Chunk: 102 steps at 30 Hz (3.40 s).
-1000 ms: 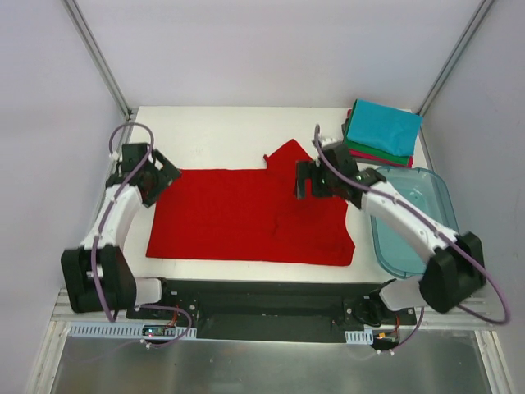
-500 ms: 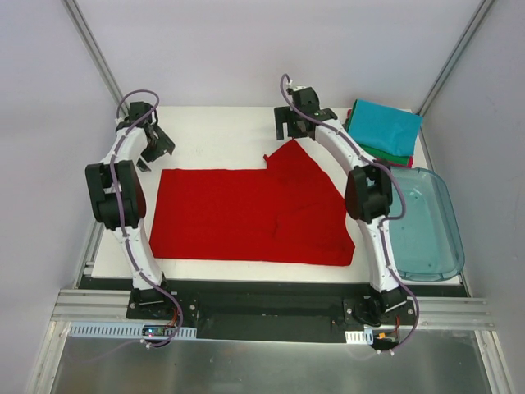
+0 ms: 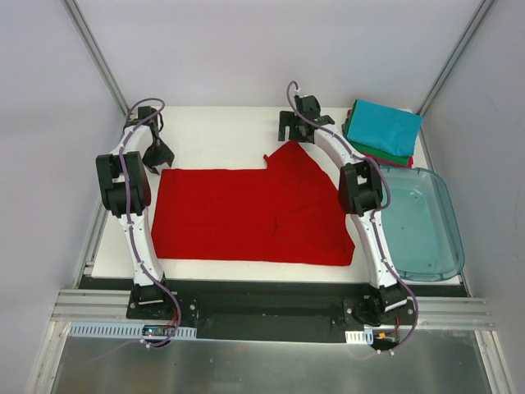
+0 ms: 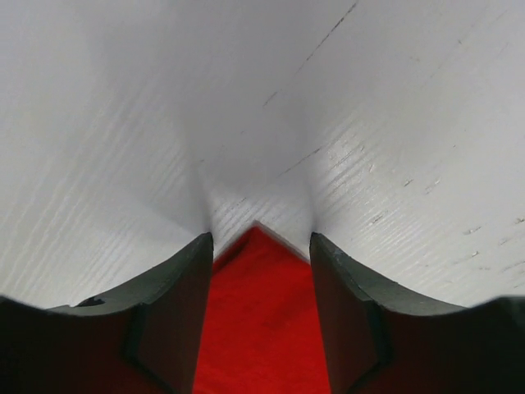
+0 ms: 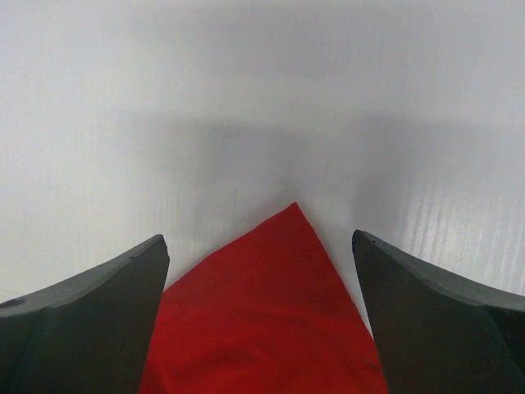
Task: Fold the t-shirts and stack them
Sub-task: Grap the side of the flattened tshirt furthest away from the robot with both arms, then fold the other side of the tshirt into a rectangle
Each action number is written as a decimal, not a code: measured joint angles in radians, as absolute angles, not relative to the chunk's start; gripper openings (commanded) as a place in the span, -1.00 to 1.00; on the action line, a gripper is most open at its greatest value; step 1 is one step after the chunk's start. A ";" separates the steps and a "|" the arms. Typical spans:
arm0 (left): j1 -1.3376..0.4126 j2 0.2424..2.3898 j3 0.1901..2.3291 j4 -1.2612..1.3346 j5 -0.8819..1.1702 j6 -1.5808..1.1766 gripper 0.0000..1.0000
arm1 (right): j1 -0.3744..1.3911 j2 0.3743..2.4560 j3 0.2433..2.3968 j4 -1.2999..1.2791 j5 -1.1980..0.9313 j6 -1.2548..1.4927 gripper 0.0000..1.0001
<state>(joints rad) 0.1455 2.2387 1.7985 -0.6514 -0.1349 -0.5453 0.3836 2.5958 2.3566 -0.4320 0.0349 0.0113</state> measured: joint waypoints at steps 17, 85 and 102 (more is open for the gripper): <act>0.152 2.234 1.785 -0.659 -0.096 -0.537 -1.00 | 0.370 2.597 2.352 -0.488 -0.170 0.101 -0.09; 0.172 1.406 0.952 -0.462 -0.212 -0.596 0.98 | 0.712 1.097 0.673 -0.417 -0.310 -0.105 0.40; 0.078 1.343 0.938 -0.386 0.183 -0.665 0.98 | 0.671 1.056 0.683 -0.368 -0.130 0.244 0.92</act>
<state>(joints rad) 0.0784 1.3430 0.9382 -0.3862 0.1829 -0.6655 0.6708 1.0561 0.6827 -0.3679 -0.1299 0.2440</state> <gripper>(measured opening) 0.990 0.960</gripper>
